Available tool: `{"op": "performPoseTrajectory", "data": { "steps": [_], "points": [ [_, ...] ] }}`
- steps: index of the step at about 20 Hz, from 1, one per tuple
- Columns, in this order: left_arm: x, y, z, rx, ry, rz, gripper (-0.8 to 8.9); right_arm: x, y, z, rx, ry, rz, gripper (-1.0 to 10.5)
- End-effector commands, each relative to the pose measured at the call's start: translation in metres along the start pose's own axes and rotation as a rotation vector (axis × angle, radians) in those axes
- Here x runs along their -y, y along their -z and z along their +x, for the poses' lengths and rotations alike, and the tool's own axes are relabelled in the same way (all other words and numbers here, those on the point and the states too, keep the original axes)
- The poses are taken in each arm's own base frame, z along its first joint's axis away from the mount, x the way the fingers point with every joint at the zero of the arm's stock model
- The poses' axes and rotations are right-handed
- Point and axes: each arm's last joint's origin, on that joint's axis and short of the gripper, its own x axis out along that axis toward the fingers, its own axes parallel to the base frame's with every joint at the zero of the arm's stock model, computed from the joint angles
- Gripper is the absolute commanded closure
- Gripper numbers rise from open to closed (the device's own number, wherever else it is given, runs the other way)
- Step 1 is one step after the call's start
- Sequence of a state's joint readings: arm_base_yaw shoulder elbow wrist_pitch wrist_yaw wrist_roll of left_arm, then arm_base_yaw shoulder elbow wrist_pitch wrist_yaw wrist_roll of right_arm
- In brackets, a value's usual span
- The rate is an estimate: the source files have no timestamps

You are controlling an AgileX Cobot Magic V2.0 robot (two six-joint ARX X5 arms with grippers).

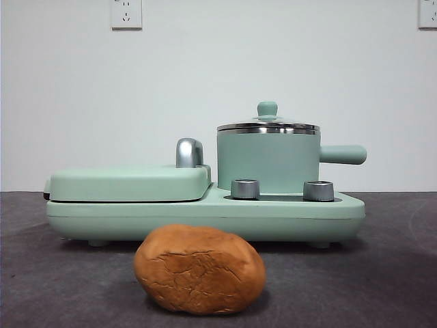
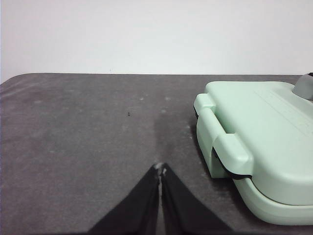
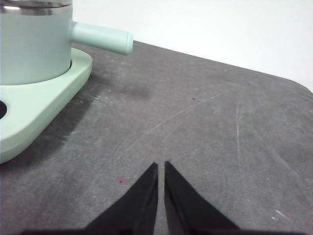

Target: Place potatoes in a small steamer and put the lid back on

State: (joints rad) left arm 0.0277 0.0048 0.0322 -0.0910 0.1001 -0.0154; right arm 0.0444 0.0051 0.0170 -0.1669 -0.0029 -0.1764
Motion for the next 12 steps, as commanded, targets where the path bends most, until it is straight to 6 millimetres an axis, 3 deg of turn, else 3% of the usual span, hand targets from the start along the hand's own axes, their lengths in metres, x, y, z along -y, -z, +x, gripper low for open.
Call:
{"op": "performPoseTrajectory", "data": {
  "steps": [1, 12],
  "points": [
    [0.0, 0.004, 0.001, 0.005, 0.0, -0.015, 8.07, 0.0, 0.0, 0.0, 0.007, 0.001, 0.024, 9.3],
    [0.0, -0.009, 0.0, 0.135, 0.027, -0.344, 8.08, 0.002, -0.01, 0.0, 0.116, 0.013, 0.276, 9.3]
  ]
}}
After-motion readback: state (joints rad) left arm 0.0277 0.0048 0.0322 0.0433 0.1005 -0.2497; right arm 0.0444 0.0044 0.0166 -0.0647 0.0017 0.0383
